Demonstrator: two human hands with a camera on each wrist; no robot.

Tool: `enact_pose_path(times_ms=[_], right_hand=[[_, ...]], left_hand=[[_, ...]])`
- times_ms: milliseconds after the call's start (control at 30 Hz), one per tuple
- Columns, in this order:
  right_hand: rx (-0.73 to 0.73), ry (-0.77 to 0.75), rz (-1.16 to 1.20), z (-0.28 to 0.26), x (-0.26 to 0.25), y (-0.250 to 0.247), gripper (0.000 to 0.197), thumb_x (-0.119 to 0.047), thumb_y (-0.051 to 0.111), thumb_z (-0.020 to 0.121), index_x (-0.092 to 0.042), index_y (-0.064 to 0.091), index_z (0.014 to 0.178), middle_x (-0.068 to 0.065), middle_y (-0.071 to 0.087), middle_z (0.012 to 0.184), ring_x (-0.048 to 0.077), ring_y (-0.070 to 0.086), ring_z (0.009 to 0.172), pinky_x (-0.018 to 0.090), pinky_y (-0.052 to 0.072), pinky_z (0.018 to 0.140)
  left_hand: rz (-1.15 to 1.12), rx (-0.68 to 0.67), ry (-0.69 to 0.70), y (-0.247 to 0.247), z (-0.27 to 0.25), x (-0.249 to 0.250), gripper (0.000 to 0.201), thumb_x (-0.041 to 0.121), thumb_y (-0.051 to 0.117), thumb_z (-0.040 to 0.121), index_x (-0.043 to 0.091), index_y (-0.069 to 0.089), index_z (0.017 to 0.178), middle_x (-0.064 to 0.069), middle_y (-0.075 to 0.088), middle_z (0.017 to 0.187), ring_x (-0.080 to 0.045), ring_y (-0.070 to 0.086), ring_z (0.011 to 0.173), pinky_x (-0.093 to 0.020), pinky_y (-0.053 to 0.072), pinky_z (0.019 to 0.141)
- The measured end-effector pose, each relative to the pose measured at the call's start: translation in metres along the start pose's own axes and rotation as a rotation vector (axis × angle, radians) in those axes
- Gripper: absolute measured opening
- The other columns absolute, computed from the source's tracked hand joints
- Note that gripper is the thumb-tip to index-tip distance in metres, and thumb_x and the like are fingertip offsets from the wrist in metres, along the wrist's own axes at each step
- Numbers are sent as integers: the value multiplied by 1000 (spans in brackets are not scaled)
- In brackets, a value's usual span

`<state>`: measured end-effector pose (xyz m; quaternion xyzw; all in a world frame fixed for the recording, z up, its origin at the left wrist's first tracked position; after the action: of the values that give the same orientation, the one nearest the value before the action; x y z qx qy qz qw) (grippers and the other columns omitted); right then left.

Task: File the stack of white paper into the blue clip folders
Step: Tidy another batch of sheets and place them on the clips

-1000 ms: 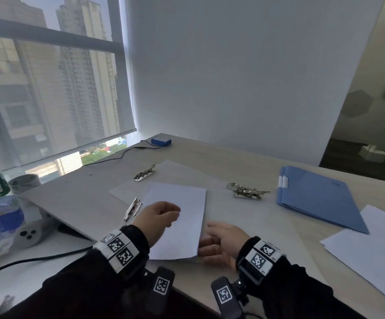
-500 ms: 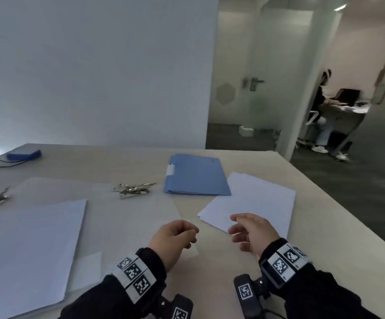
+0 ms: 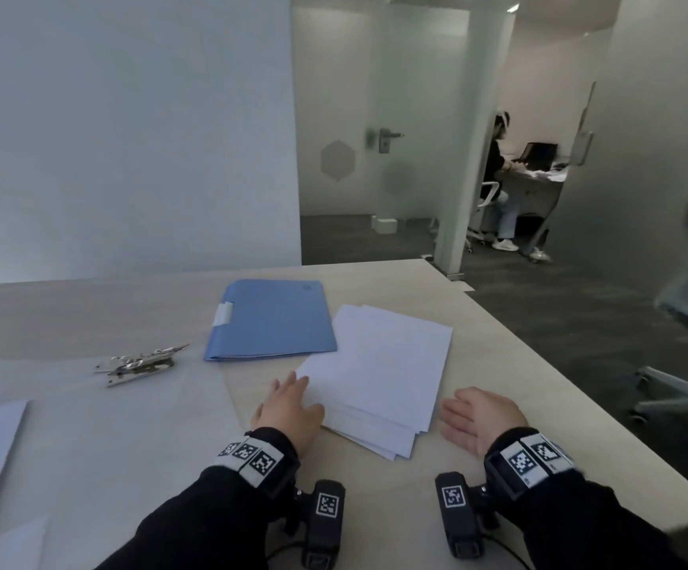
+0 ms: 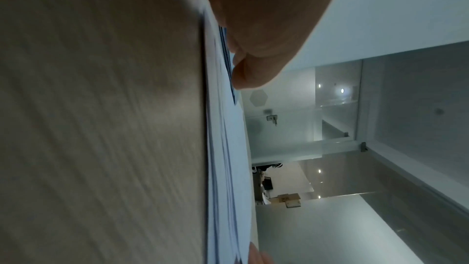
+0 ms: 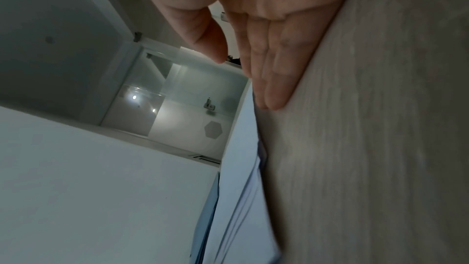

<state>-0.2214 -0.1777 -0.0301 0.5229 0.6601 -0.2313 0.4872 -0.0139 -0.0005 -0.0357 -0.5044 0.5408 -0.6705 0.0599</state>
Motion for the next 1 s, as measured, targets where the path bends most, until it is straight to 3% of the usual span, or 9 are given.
enact_pose_path(times_ms=[100,200,300,467,567,767,900,1000], right_hand=[[-33,63,-3,2,-3,2,21,-10,48,94,3,52,109,18,65,99,32,65,93,43,54,70],[-65,88,-56,1,-7,5,17,-11,49,93,3,58,93,16,68,91,31,67,83,44,56,72],[-94,94,-117,4,-9,7,18,-15,54,91,0,64,96,16,72,95,31,70,80,41,60,70],[-96,112,-175,9,-11,8,17,-16,55,92,-3,64,96,15,71,89,28,67,69,31,57,46],[-90,118,-201,11,-13,9,17,-18,58,90,-4,65,96,14,73,89,27,70,68,28,55,43],[-51,151,-256,15,-15,15,14,-21,64,87,-8,65,89,6,66,70,16,60,40,19,44,34],[-51,177,-347,17,-16,19,17,-24,66,85,-8,62,83,7,60,59,16,50,43,15,37,33],[-54,188,-376,19,-15,19,17,-24,66,86,-8,60,83,7,59,56,15,51,43,15,36,32]], left_hand=[[179,-73,-11,6,4,5,65,40,40,88,30,22,150,12,8,162,-13,-2,150,-45,3,121],[201,-80,4,9,3,7,57,38,41,86,37,31,142,17,15,160,-11,0,150,-45,1,120],[94,-15,-12,8,1,2,47,36,47,84,45,43,131,25,27,154,-5,7,148,-40,-2,120],[111,-21,-6,9,0,1,52,39,47,84,45,40,135,21,20,158,-5,3,149,-40,-4,120],[126,-35,-3,9,-1,1,52,42,46,84,46,39,135,25,20,156,-5,3,149,-40,-5,119],[119,-48,2,11,1,-3,53,48,44,80,51,38,133,30,25,153,-2,2,148,-39,-6,118],[114,-56,9,10,-1,-2,54,46,43,81,52,36,134,30,24,153,-2,2,148,-39,-6,118],[115,-50,3,9,-2,0,56,44,45,82,49,35,137,23,17,158,-3,1,148,-39,-6,118]])
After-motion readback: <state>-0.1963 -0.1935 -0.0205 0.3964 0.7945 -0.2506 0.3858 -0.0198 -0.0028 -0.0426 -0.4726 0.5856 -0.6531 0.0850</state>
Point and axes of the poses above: each hand's wrist, its own z-axis towards the middle knuckle, its own y-axis out of the palm, x = y × z, the point moved 2 cm from there along z, towards the middle knuckle
